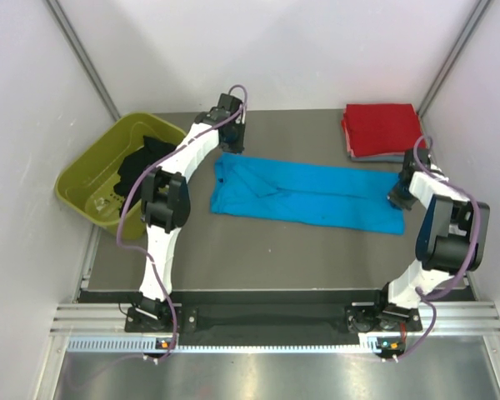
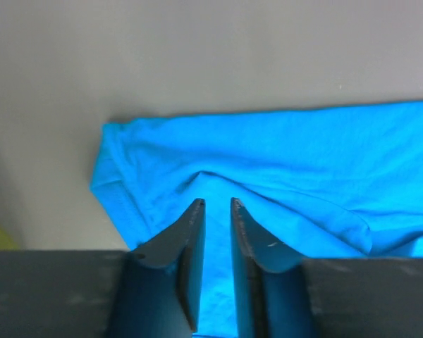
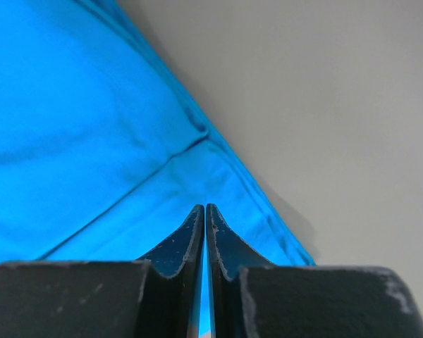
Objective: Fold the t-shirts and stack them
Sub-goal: Fold the tshirt
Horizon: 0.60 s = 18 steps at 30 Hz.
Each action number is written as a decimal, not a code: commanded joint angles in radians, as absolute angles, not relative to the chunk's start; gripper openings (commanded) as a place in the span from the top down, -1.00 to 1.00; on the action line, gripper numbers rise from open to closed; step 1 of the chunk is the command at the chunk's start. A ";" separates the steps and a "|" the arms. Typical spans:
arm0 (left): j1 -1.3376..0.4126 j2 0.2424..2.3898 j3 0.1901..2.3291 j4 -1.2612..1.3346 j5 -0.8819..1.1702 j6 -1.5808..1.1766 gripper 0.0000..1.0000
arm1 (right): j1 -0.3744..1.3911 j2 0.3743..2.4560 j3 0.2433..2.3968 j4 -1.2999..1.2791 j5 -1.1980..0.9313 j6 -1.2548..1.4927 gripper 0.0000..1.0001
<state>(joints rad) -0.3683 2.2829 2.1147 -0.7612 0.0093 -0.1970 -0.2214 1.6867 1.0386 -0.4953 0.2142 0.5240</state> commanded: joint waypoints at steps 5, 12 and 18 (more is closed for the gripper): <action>-0.365 2.192 2.137 -0.862 -0.066 -0.215 0.38 | -0.086 1.553 1.032 -0.540 0.164 0.529 0.89; -0.388 1.926 1.723 -0.850 -0.015 -0.281 0.63 | 0.118 1.597 1.058 -0.520 0.078 0.578 0.89; -0.399 1.810 1.497 -0.854 -0.070 -0.331 0.67 | 0.176 1.677 1.051 -0.486 0.083 0.568 0.90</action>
